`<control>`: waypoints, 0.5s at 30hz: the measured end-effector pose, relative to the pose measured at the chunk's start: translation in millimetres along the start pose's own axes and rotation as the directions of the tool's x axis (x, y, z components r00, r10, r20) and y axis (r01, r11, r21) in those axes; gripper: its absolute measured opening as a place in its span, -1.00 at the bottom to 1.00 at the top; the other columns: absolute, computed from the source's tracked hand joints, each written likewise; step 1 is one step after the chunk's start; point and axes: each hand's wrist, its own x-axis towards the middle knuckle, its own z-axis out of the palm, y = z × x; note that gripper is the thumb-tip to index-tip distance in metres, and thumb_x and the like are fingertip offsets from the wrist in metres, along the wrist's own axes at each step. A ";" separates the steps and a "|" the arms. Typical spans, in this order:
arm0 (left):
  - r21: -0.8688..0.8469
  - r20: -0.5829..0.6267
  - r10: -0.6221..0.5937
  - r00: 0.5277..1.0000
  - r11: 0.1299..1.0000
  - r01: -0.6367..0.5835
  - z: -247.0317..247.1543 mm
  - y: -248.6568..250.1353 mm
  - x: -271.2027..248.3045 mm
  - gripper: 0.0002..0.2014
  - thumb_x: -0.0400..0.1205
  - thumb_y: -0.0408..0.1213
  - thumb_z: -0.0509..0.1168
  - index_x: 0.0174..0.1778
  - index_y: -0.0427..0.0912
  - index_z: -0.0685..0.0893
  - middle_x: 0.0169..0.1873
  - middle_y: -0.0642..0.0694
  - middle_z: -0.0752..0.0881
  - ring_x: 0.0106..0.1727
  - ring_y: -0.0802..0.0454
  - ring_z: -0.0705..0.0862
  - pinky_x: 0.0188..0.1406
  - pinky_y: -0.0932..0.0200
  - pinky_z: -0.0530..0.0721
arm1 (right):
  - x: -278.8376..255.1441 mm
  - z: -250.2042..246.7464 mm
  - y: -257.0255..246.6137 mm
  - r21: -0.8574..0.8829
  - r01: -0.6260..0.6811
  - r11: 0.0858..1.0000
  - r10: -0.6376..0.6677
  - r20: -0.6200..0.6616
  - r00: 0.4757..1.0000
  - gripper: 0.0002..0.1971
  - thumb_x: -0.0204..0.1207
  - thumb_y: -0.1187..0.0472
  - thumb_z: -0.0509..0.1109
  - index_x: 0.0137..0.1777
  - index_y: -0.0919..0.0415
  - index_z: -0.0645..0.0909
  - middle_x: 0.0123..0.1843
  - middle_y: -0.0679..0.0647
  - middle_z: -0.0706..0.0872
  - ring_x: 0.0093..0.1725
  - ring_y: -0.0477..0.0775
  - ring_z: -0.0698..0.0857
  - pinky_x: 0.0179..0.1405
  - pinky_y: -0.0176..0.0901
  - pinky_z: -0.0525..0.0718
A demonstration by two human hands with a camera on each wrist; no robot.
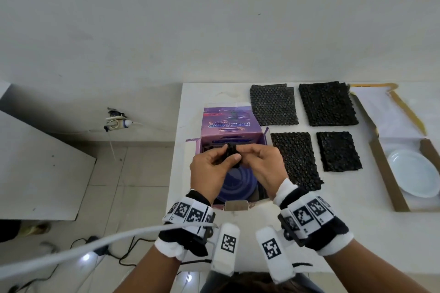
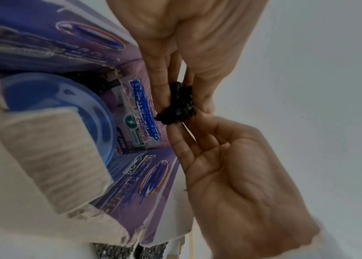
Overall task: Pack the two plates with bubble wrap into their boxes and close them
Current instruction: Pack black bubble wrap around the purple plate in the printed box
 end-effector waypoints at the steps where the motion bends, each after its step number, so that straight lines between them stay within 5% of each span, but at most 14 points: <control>1: -0.001 -0.001 -0.023 1.000 1.000 0.023 0.6 -2.0 2.4 -0.66 0.41 -0.26 0.55 0.09 -0.22 0.78 -0.07 -0.07 0.82 -0.01 0.05 0.78 0.12 0.00 0.73 | 1.2 -1.0 0.3 0.066 -0.049 0.997 0.047 0.036 0.998 -0.77 0.49 0.47 0.36 -0.13 0.14 0.74 -0.20 0.13 0.78 -0.17 0.06 0.73 -0.03 -0.12 0.72; 5: 0.041 0.002 -0.053 0.999 0.998 0.053 6.8 -1.1 8.8 -0.80 0.45 -0.39 0.50 -0.01 -0.16 0.81 -0.13 -0.07 0.82 -0.05 0.00 0.79 0.08 -0.03 0.74 | 5.2 -6.9 7.3 0.077 -0.064 0.995 0.054 0.123 0.991 -0.62 0.44 0.59 0.24 -0.17 0.05 0.65 -0.14 0.16 0.77 -0.01 0.16 0.75 0.10 0.05 0.71; 8: 0.079 0.052 -0.078 0.996 0.994 0.073 15.6 2.4 17.5 -0.80 0.49 -0.50 0.42 -0.14 -0.09 0.80 -0.20 -0.13 0.82 -0.11 -0.12 0.80 -0.06 -0.06 0.78 | -3.3 -23.4 7.4 -0.161 0.159 0.974 -0.139 0.125 0.982 -0.67 0.42 0.52 0.28 -0.19 0.01 0.64 -0.14 0.01 0.79 -0.05 -0.03 0.78 0.11 -0.07 0.73; 11: 0.181 0.047 -0.127 0.991 0.976 0.117 27.6 -3.3 30.6 -0.84 0.46 -0.50 0.43 -0.12 -0.17 0.76 -0.17 -0.17 0.81 -0.12 -0.10 0.79 -0.03 -0.06 0.77 | -17.5 -43.8 5.0 -0.507 0.476 0.719 -0.545 0.014 0.838 -0.87 0.40 0.41 0.35 -0.16 0.18 0.66 -0.15 0.04 0.73 -0.15 0.03 0.68 -0.12 -0.13 0.69; 13: 0.268 0.010 -0.160 0.987 0.952 0.152 37.0 -7.7 38.9 -0.85 0.43 -0.44 0.46 -0.18 -0.14 0.68 -0.18 -0.11 0.77 -0.14 0.00 0.75 0.00 0.10 0.73 | -22.3 -54.0 11.1 -0.661 0.448 0.601 -0.621 -0.035 0.783 -0.91 0.37 0.31 0.38 -0.14 0.21 0.66 -0.06 0.08 0.65 -0.07 0.09 0.61 -0.14 -0.13 0.62; 15: 0.353 0.010 -0.194 0.981 0.919 0.178 46.7 -9.9 44.7 -0.85 0.44 -0.40 0.47 -0.16 -0.18 0.65 -0.19 -0.08 0.72 -0.17 0.03 0.69 -0.06 0.22 0.65 | -22.7 -60.1 18.8 -0.631 0.314 0.709 -0.470 -0.092 0.878 -0.79 0.35 0.23 0.48 -0.02 0.14 0.63 0.03 0.05 0.62 0.00 0.11 0.62 -0.08 -0.10 0.64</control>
